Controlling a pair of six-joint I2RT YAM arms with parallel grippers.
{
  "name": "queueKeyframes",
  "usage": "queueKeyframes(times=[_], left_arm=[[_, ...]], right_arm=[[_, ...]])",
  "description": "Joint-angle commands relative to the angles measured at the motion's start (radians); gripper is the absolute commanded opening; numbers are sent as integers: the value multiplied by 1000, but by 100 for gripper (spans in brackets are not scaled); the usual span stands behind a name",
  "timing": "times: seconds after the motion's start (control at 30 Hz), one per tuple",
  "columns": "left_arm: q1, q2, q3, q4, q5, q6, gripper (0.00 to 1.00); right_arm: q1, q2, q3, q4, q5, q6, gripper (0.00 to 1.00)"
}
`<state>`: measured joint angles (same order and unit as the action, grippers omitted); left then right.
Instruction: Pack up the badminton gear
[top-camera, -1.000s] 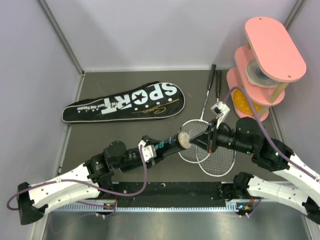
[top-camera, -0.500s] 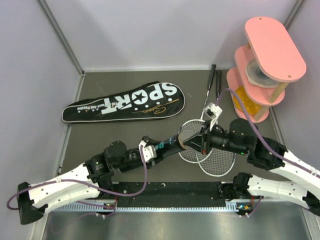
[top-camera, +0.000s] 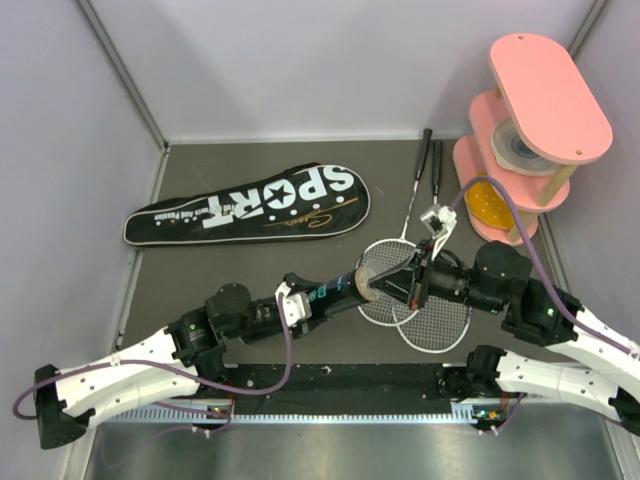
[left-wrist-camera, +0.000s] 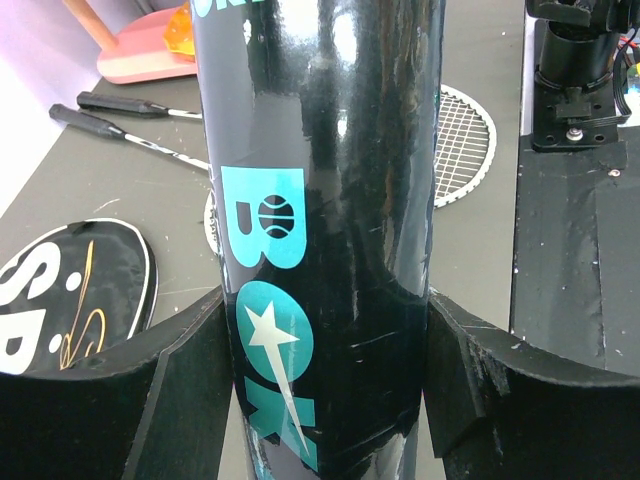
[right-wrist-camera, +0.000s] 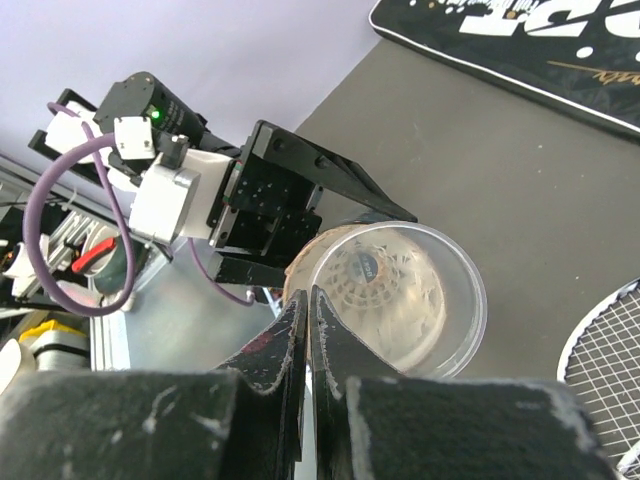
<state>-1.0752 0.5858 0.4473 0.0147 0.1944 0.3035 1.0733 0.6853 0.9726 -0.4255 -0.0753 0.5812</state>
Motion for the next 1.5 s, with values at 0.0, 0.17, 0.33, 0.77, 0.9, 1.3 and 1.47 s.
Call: queueKeyframes(times=[0.0, 0.17, 0.33, 0.77, 0.9, 1.3, 1.47], left_arm=[[-6, -21, 25, 79, 16, 17, 11], [-8, -29, 24, 82, 13, 20, 11], [-9, -33, 21, 83, 14, 25, 11], [-15, -35, 18, 82, 7, 31, 11], [-15, -37, 18, 85, 7, 34, 10], [-17, -40, 18, 84, 4, 43, 10], [-19, -47, 11, 85, 5, 51, 10]], right_arm=[[13, 31, -17, 91, -52, 25, 0], [13, 29, -35, 123, -63, 37, 0], [11, 39, -46, 154, -87, 52, 0], [14, -26, -45, 117, -64, 75, 0], [13, -4, -46, 119, -86, 80, 0], [13, 42, -20, 94, -116, 101, 0], [11, 22, -12, 94, -115, 106, 0]])
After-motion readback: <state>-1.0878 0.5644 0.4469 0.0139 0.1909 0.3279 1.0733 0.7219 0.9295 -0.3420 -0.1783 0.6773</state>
